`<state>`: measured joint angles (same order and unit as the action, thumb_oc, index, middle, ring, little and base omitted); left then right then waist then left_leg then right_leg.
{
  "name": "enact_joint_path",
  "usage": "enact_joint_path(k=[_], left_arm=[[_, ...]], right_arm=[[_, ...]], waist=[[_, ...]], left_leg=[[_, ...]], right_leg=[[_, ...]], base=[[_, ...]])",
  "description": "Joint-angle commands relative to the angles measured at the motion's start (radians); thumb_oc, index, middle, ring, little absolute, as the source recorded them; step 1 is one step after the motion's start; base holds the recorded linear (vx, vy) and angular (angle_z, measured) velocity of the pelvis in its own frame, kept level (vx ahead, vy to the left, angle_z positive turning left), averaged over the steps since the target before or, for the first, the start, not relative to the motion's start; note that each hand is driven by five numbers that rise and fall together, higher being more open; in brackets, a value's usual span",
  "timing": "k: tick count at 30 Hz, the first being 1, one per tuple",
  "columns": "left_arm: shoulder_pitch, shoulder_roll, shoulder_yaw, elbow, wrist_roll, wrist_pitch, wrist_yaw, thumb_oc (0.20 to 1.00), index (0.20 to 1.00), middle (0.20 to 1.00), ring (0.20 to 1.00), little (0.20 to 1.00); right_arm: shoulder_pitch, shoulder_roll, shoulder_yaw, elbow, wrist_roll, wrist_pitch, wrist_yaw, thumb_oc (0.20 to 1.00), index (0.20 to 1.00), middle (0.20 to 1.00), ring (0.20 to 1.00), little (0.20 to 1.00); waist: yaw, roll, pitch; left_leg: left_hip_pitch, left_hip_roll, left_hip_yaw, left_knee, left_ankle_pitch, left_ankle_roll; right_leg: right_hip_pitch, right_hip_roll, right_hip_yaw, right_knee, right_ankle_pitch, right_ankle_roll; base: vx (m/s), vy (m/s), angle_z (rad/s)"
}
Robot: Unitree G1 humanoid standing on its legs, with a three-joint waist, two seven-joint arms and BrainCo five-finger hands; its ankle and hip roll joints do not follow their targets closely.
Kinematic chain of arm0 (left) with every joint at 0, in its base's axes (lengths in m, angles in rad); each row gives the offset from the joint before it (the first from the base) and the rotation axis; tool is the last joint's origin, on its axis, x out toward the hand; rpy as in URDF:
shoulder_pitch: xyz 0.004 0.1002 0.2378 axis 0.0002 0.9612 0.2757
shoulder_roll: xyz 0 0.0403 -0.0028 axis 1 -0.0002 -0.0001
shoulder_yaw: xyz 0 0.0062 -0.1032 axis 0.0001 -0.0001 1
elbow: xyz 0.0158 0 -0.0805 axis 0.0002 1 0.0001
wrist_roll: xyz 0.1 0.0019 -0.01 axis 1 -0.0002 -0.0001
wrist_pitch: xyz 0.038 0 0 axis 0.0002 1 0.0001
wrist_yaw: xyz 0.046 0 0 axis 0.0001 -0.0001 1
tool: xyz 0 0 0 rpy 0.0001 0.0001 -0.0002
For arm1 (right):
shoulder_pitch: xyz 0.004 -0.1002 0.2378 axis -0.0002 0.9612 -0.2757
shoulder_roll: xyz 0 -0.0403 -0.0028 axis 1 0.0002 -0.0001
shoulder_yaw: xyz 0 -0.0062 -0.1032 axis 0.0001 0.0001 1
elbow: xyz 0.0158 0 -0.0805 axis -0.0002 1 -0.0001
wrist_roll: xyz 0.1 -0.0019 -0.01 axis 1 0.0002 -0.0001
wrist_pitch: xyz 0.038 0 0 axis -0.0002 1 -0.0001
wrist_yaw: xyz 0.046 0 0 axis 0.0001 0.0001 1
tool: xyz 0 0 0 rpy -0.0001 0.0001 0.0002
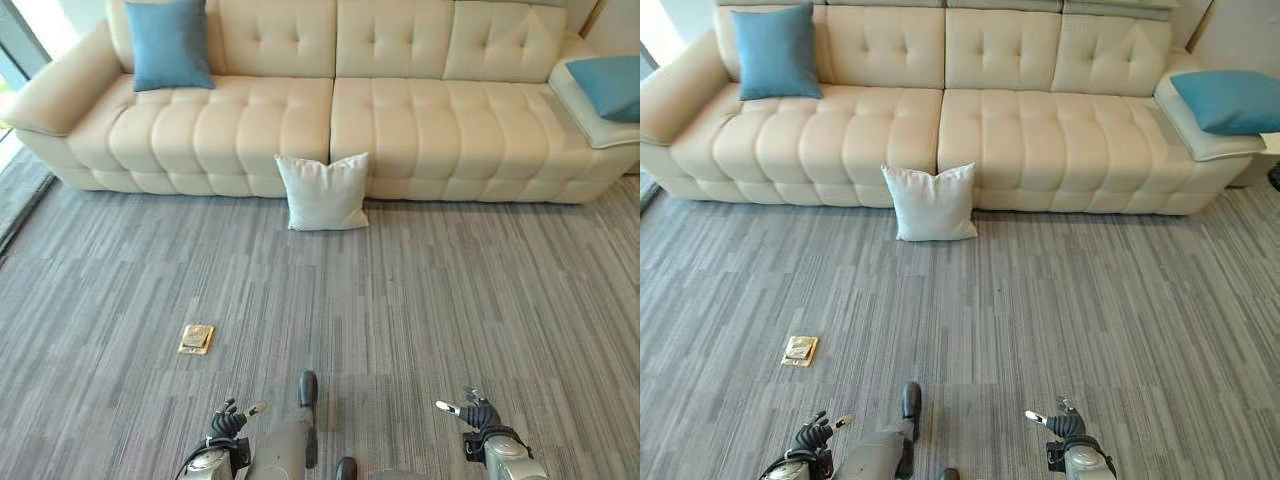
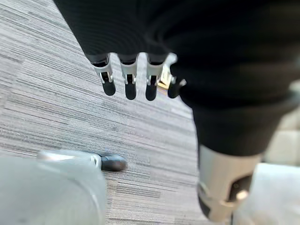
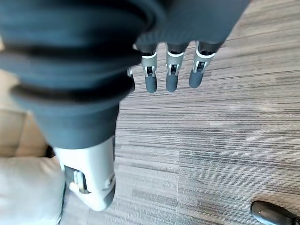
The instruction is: Pick up all the scattered cushions and arrange them neatly on the sofa.
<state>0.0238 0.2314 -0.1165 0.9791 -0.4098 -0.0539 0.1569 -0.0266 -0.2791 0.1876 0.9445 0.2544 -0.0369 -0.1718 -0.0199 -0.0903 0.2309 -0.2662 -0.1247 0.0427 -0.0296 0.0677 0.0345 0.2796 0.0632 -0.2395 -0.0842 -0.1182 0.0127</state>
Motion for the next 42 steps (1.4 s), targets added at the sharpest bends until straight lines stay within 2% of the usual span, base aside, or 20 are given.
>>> enact_joint_path(k=[1, 4, 6, 10, 11, 12, 13, 14, 15, 18, 19, 20, 21, 25, 27, 30, 31, 34, 38, 42], left_arm=[[-0.037, 0.012, -0.028, 0.008, 0.047, -0.018, 0.0, 1.0, 1.0, 1.0, 1.0, 1.0], [-0.027, 0.017, -0.012, 0.029, 0.047, -0.019, 0.003, 1.0, 1.0, 1.0, 1.0, 1.0], [-0.035, 0.02, -0.012, 0.04, 0.047, -0.023, 0.006, 1.0, 1.0, 1.0, 1.0, 1.0], [-0.052, 0.032, -0.028, 0.032, 0.061, -0.022, 0.003, 1.0, 1.0, 1.0, 1.0, 1.0], [-0.062, 0.035, -0.028, 0.025, 0.057, -0.019, 0.007, 1.0, 1.0, 1.0, 1.0, 1.0], [-0.065, 0.037, -0.029, 0.015, 0.049, -0.019, 0.009, 1.0, 1.0, 1.0, 1.0, 1.0], [-0.067, 0.039, -0.031, 0.006, 0.047, -0.017, 0.009, 1.0, 1.0, 1.0, 1.0, 1.0], [-0.07, 0.039, -0.037, -0.013, 0.044, -0.014, 0.007, 1.0, 1.0, 1.0, 1.0, 1.0], [-0.07, 0.039, -0.037, -0.013, 0.044, -0.014, 0.007, 1.0, 1.0, 1.0, 1.0, 1.0], [-0.079, 0.04, -0.041, -0.015, 0.04, -0.017, 0.004, 1.0, 1.0, 1.0, 1.0, 1.0], [-0.084, 0.039, -0.039, -0.016, 0.038, -0.018, 0.004, 1.0, 1.0, 1.0, 1.0, 1.0], [-0.086, 0.038, -0.036, -0.011, 0.038, -0.019, 0.004, 1.0, 1.0, 1.0, 1.0, 1.0], [-0.087, 0.038, -0.036, -0.011, 0.038, -0.019, 0.004, 1.0, 1.0, 1.0, 1.0, 1.0], [-0.107, 0.042, -0.032, 0.01, 0.058, -0.027, 0.0, 1.0, 1.0, 1.0, 1.0, 1.0], [-0.111, 0.044, -0.03, 0.007, 0.071, -0.036, -0.006, 1.0, 1.0, 1.0, 1.0, 1.0], [-0.092, 0.029, -0.029, -0.007, 0.067, -0.035, -0.006, 1.0, 1.0, 1.0, 1.0, 1.0], [-0.087, 0.022, -0.031, -0.015, 0.052, -0.035, -0.003, 1.0, 1.0, 1.0, 1.0, 1.0], [-0.087, 0.013, -0.048, -0.016, 0.05, -0.032, -0.009, 1.0, 1.0, 1.0, 1.0, 1.0], [-0.098, 0.007, -0.071, -0.036, 0.047, -0.027, -0.008, 1.0, 1.0, 1.0, 1.0, 1.0], [-0.096, 0.008, -0.083, -0.045, 0.043, -0.026, -0.015, 1.0, 1.0, 1.0, 1.0, 1.0]], right_arm=[[0.002, -0.041, -0.017, -0.016, -0.016, -0.015, -0.007, 1.0, 1.0, 1.0, 1.0, 1.0], [0.006, -0.027, -0.008, -0.005, -0.035, -0.011, 0.003, 1.0, 1.0, 1.0, 1.0, 1.0], [0.003, -0.014, -0.01, -0.001, -0.034, -0.01, 0.009, 1.0, 1.0, 1.0, 1.0, 1.0], [-0.016, 0.007, 0.008, 0.018, -0.051, -0.007, 0.018, 1.0, 1.0, 1.0, 1.0, 1.0], [-0.029, 0.013, 0.014, 0.019, -0.052, -0.005, 0.019, 1.0, 1.0, 1.0, 1.0, 1.0], [-0.034, 0.012, 0.016, 0.016, -0.057, -0.002, 0.018, 1.0, 1.0, 1.0, 1.0, 1.0], [-0.035, 0.011, 0.017, 0.01, -0.057, -0.001, 0.017, 1.0, 1.0, 1.0, 1.0, 1.0], [-0.033, 0.012, 0.014, 0.005, -0.057, 0.001, 0.015, 1.0, 1.0, 1.0, 1.0, 1.0], [-0.033, 0.012, 0.014, 0.005, -0.057, 0.001, 0.015, 1.0, 1.0, 1.0, 1.0, 1.0], [-0.032, 0.014, 0.013, 0.016, -0.049, 0.001, 0.012, 1.0, 1.0, 1.0, 1.0, 1.0], [-0.037, 0.016, 0.01, 0.024, -0.05, 0.003, 0.008, 1.0, 1.0, 1.0, 1.0, 1.0], [-0.038, 0.019, 0.011, 0.033, -0.05, 0.004, 0.007, 1.0, 1.0, 1.0, 1.0, 1.0], [-0.039, 0.019, 0.011, 0.033, -0.05, 0.004, 0.007, 1.0, 1.0, 1.0, 1.0, 1.0], [-0.039, 0.012, 0.003, 0.046, -0.047, 0.005, 0.003, 1.0, 1.0, 1.0, 1.0, 1.0], [-0.031, 0.004, -0.01, 0.046, -0.05, 0.007, 0.004, 1.0, 1.0, 1.0, 1.0, 1.0], [-0.021, -0.005, -0.012, 0.044, -0.051, 0.004, 0.007, 1.0, 1.0, 1.0, 1.0, 1.0], [-0.024, -0.018, -0.012, 0.037, -0.048, 0.001, 0.009, 1.0, 1.0, 1.0, 1.0, 1.0], [-0.019, -0.032, -0.011, 0.026, -0.035, -0.004, 0.013, 1.0, 1.0, 1.0, 1.0, 1.0], [-0.021, -0.044, -0.016, 0.033, -0.017, -0.007, 0.01, 1.0, 1.0, 1.0, 1.0, 1.0], [-0.017, -0.055, -0.019, 0.032, -0.009, -0.006, 0.012, 1.0, 1.0, 1.0, 1.0, 1.0]], waist=[[0.011, 0.061, -0.024], [0.016, 0.059, -0.051], [0.017, 0.042, -0.079], [0.024, 0.023, -0.091], [0.024, 0.022, -0.077], [0.023, 0.024, -0.063], [0.02, 0.029, -0.05], [0.01, 0.047, -0.033], [0.011, 0.046, -0.032], [0.011, 0.075, -0.009], [0.015, 0.089, 0.005], [0.016, 0.089, 0.007], [0.016, 0.09, 0.007], [-0.006, 0.079, 0.006], [-0.011, 0.08, -0.009], [-0.01, 0.088, -0.033], [-0.017, 0.106, -0.045], [-0.028, 0.119, -0.053], [-0.039, 0.113, -0.047], [-0.034, 0.103, -0.029]], left_leg=[[0.088, 0.105, -0.015, -0.058, 0.017, -0.118], [0.125, 0.104, -0.014, -0.058, 0.052, -0.106], [0.175, 0.082, 0.013, -0.058, 0.027, -0.072], [0.251, 0.052, 0.046, -0.058, -0.057, -0.007], [0.289, 0.04, 0.053, -0.058, -0.087, 0.014], [0.314, 0.031, 0.055, -0.058, -0.101, 0.027], [0.332, 0.026, 0.053, -0.058, -0.109, 0.037], [0.36, 0.034, 0.05, -0.058, -0.13, 0.041], [0.361, 0.033, 0.051, -0.058, -0.131, 0.041], [0.394, 0.062, 0.058, -0.058, -0.137, 0.028], [0.414, 0.076, 0.065, -0.058, -0.146, 0.011], [0.424, 0.078, 0.069, -0.058, -0.151, 0.003], [0.424, 0.079, 0.07, -0.058, -0.15, 0.003], [0.454, 0.077, 0.071, -0.058, -0.168, -0.024], [0.499, 0.078, 0.065, -0.058, -0.188, -0.037], [0.548, 0.093, 0.054, -0.058, -0.194, -0.047], [0.571, 0.117, 0.039, -0.058, -0.15, -0.064], [0.556, 0.14, 0.023, 0.016, -0.106, -0.09], [0.498, 0.157, 0.024, 0.21, -0.023, -0.141], [0.42, 0.154, 0.015, 0.388, 0.023, -0.155]], right_leg=[[-0.036, -0.046, 0.037, -0.003, -0.051, 0.01], [0.017, -0.058, 0.064, -0.003, -0.065, 0.026], [0.01, -0.103, 0.089, 0.074, -0.053, 0.057], [-0.097, -0.156, 0.117, 0.357, 0.084, 0.106], [-0.172, -0.179, 0.111, 0.534, 0.171, 0.122], [-0.199, -0.202, 0.094, 0.609, 0.219, 0.127], [-0.225, -0.224, 0.078, 0.677, 0.241, 0.124], [-0.296, -0.218, 0.077, 0.728, 0.188, 0.099], [-0.297, -0.219, 0.079, 0.731, 0.187, 0.099], [-0.377, -0.196, 0.026, 0.649, 0.06, 0.069], [-0.399, -0.166, -0.005, 0.475, 0.042, 0.073], [-0.401, -0.139, -0.003, 0.344, 0.064, 0.085], [-0.399, -0.137, -0.003, 0.338, 0.067, 0.084], [-0.403, -0.092, 0.073, 0.016, 0.169, 0.128], [-0.413, -0.098, 0.064, -0.003, 0.186, 0.14], [-0.371, -0.094, 0.035, -0.003, 0.195, 0.116], [-0.344, -0.08, 0.025, 0.008, 0.183, 0.098], [-0.321, -0.068, 0.026, 0.03, 0.141, 0.066], [-0.25, -0.047, 0.037, 0.023, 0.082, 0.025], [-0.197, -0.042, 0.054, 0.009, 0.055, -0.003]], base=[[0.62, 0.217, -0.37], [0.44, 0.19, -0.25], [0.71, 0.379, -0.17], [0.43, 0.289, 0.0], [0.33, 0.297, 0.15], [0.3, 0.298, 0.15], [0.29, 0.248, 0.14], [0.22, 0.164, 0.25], [0.21, 0.116, 0.16], [0.17, 0.025, 0.31], [0.28, -0.048, 0.11], [0.22, -0.053, -0.02], [0.18, -0.063, -0.19], [0.31, -0.101, 0.0], [0.53, -0.19, 0.57], [0.5, -0.228, 0.41], [0.55, -0.294, 0.38], [0.39, -0.252, 0.04], [0.3, -0.251, 0.05], [0.18, -0.166, -0.14]])
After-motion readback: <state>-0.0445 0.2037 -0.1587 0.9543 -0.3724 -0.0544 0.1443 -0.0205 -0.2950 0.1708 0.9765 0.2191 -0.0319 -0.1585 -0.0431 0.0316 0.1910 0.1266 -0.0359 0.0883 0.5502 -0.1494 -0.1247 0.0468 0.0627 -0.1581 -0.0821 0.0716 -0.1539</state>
